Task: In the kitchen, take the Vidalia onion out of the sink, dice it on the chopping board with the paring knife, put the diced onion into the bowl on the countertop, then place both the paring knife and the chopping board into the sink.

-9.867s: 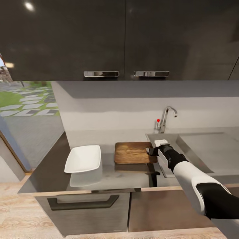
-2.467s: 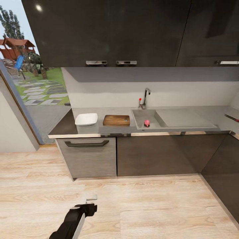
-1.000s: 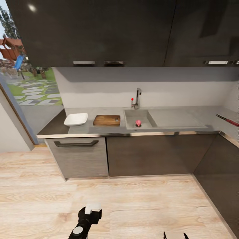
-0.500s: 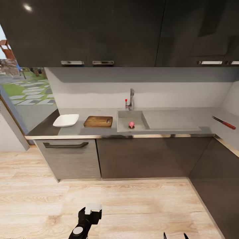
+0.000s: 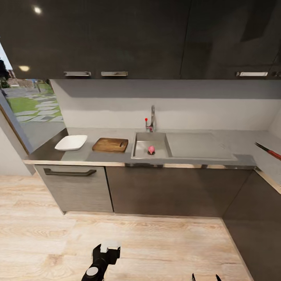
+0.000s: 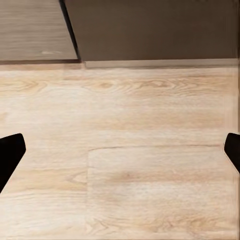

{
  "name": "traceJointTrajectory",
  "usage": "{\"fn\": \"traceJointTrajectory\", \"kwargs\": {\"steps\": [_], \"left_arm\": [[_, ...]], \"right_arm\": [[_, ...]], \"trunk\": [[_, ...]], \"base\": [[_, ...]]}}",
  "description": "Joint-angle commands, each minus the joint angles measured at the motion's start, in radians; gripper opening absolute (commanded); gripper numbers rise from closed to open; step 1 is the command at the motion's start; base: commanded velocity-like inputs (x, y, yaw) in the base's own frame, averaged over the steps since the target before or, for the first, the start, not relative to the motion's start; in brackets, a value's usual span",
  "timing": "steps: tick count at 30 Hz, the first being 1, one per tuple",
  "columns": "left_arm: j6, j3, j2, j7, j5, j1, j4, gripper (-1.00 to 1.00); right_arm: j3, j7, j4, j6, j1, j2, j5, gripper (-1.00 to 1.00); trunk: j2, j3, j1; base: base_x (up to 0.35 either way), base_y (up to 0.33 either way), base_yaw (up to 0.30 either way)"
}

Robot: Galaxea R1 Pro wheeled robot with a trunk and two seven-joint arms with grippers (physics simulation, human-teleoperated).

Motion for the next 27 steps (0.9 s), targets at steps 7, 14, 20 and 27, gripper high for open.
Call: {"fn": "traceJointTrajectory", "kwargs": {"steps": [7,14,20,27], "left_arm": [[-0.003,-0.005,0.001,0.008,0.001,-0.001,-0.005,1.00],[0.015,-0.003,-0.026,0.013,0.001,-0.001,-0.068,1.00],[0.229,-0.002,-0.032,0.013,0.003,-0.001,-0.300,1.00],[0.573,-0.003,-0.036,0.012,0.004,-0.001,-0.631,1.00]], "right_arm": [[0.008,-0.010,0.001,-0.001,-0.001,0.000,0.003,1.00],[0.007,-0.010,0.001,-0.001,-0.001,-0.001,0.003,1.00],[0.007,-0.010,0.001,-0.001,-0.001,-0.001,0.003,1.00],[0.008,-0.010,0.001,0.000,-0.001,0.000,0.003,1.00]], "trunk": [[-0.001,-0.001,0.000],[-0.001,-0.001,0.000],[-0.001,-0.001,0.000],[-0.001,-0.001,0.000]], "base": [[0.082,-0.175,0.007],[0.009,-0.019,0.001],[0.001,-0.002,0.000],[0.000,0.000,0.000]]}}
